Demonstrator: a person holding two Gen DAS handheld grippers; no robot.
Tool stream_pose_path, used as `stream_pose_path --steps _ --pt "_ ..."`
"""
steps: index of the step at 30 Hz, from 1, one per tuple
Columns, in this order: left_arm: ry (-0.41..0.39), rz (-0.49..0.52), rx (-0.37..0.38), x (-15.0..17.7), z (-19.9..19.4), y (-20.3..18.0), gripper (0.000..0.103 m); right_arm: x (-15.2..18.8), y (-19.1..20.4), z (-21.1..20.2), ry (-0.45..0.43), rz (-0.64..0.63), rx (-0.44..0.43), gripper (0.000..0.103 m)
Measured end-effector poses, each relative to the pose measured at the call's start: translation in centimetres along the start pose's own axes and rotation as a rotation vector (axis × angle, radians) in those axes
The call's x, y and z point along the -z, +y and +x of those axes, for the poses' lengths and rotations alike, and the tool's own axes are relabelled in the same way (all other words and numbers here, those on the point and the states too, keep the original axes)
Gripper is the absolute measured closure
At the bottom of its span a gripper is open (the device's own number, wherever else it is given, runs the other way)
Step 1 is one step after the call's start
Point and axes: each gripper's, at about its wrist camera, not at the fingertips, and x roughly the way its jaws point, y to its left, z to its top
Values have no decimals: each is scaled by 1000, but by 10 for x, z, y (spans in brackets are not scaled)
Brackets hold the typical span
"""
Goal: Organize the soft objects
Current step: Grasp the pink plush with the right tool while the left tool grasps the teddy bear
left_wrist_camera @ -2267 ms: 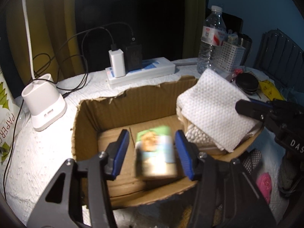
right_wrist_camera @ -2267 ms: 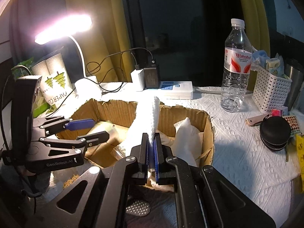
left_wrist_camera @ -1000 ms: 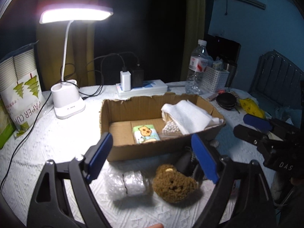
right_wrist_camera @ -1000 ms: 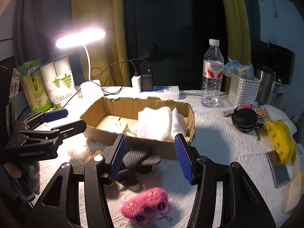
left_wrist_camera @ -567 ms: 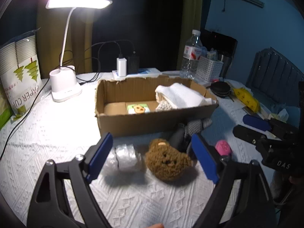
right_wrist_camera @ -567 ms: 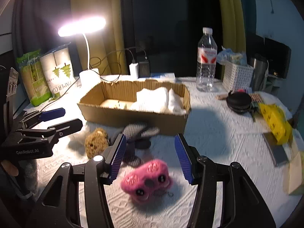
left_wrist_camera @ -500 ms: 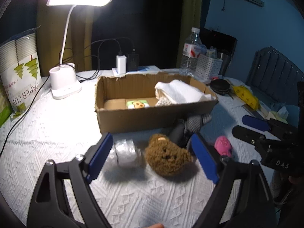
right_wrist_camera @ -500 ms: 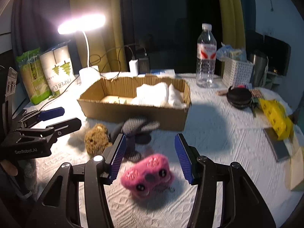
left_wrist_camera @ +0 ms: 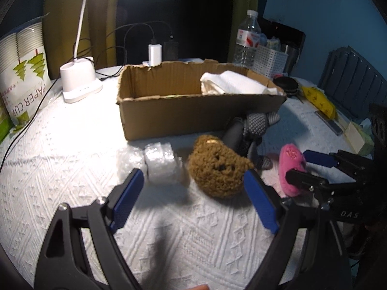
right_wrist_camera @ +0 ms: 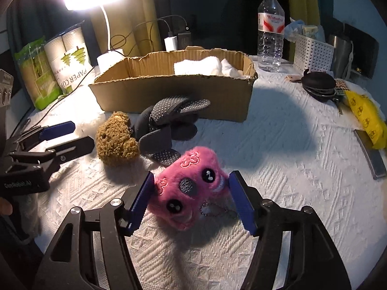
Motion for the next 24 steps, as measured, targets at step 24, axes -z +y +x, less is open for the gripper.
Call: stream_pose_path --steps 24 --pt "157 99 -24 -18 54 -34 17 5 -31 -12 -33 54 -199 68"
